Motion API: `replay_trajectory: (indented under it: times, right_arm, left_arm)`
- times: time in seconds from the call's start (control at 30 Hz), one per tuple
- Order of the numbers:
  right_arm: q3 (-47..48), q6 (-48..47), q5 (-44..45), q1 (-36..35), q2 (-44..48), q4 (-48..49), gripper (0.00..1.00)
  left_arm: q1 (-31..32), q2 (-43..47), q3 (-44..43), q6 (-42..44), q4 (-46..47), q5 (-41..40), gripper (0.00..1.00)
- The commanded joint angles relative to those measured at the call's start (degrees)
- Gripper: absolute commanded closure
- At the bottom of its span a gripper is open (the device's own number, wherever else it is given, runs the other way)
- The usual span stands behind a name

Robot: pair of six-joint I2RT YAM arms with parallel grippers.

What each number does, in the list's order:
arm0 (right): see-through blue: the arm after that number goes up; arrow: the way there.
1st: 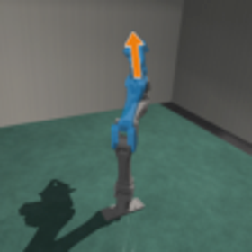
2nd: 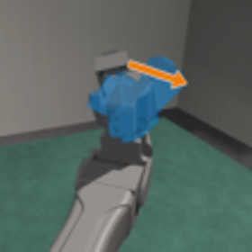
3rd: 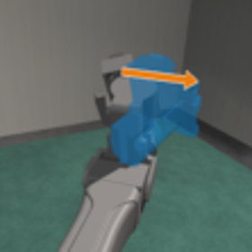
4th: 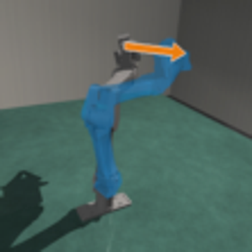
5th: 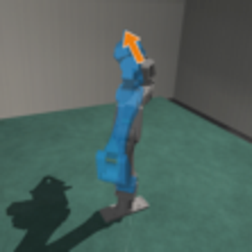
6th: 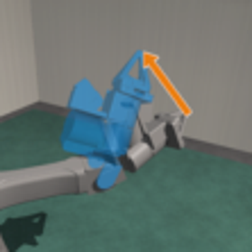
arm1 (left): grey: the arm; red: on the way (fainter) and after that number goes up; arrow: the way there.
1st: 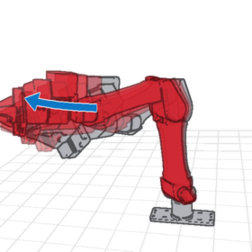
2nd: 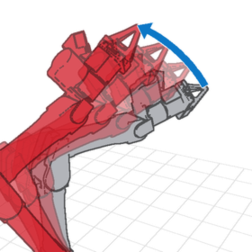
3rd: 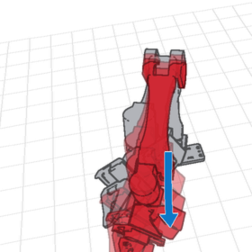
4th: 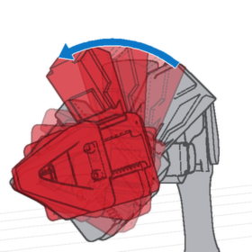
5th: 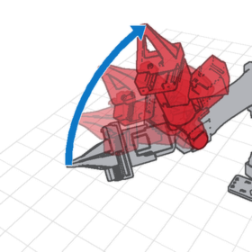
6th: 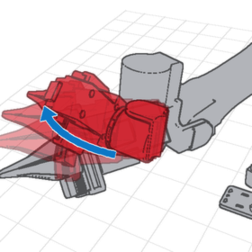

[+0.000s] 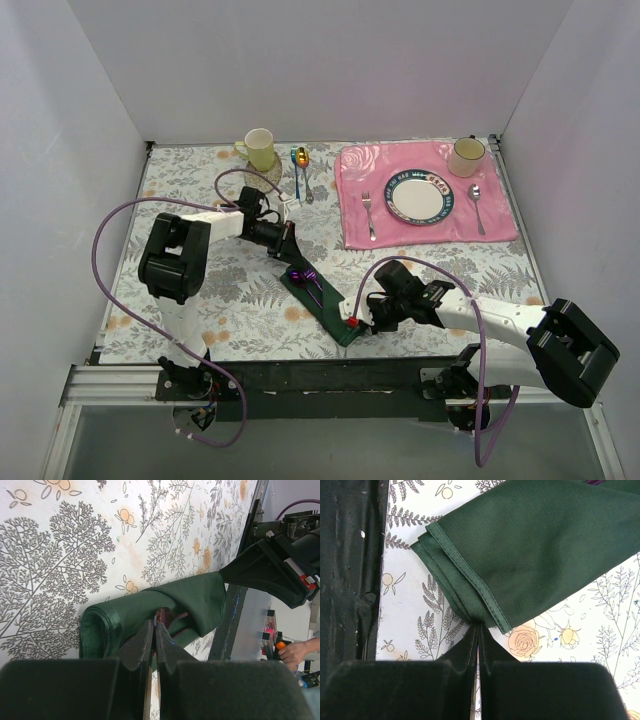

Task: Fold the napkin into a case and place the utensils inside
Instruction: Insert the fork into the folded napkin.

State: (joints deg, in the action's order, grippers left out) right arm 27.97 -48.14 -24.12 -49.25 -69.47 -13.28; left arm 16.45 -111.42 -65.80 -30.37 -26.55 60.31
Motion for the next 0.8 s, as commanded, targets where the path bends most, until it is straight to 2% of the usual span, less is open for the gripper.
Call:
replay_trajectory:
  times: [0.0,0.23,0.37,0.5,0.57,0.67,0.7,0.77]
  right_arm:
    - [0.6,0.59,1.62,-0.4,-1.1,-0.43,0.97]
    - [0.51,0.42,1.62,-0.4,-0.75,-0.61,0.97]
    - [0.42,0.42,2.06,-0.4,-0.4,-0.96,0.95]
    - [0.16,0.07,2.76,-0.49,0.48,-1.66,0.9]
    - [-0.1,-0.02,3.03,-0.49,1.09,-1.93,0.86]
    - [-0.19,-0.37,3.46,-0.49,1.71,-2.45,0.81]
    - [-0.19,-0.46,3.64,-0.49,1.8,-2.63,0.78]
    - [-0.37,-0.55,4.34,-0.49,2.32,-2.72,0.73]
  left_arm:
    - [1.57,4.01,1.38,-1.18,2.2,-0.02,1.0]
    - [1.83,5.15,1.64,-1.45,2.55,-2.21,0.97]
    - [1.75,7.35,1.99,-1.1,2.55,-5.2,0.78]
    - [1.83,10.86,1.82,0.48,2.38,-10.12,0.66]
    - [1.83,12.7,0.86,1.19,1.76,-12.75,0.63]
    - [1.83,14.81,-0.11,3.21,0.36,-15.65,0.53]
    - [1.83,15.26,-0.47,4.69,-0.17,-16.36,0.46]
    - [1.83,16.48,-1.69,6.19,-1.83,-18.2,0.42]
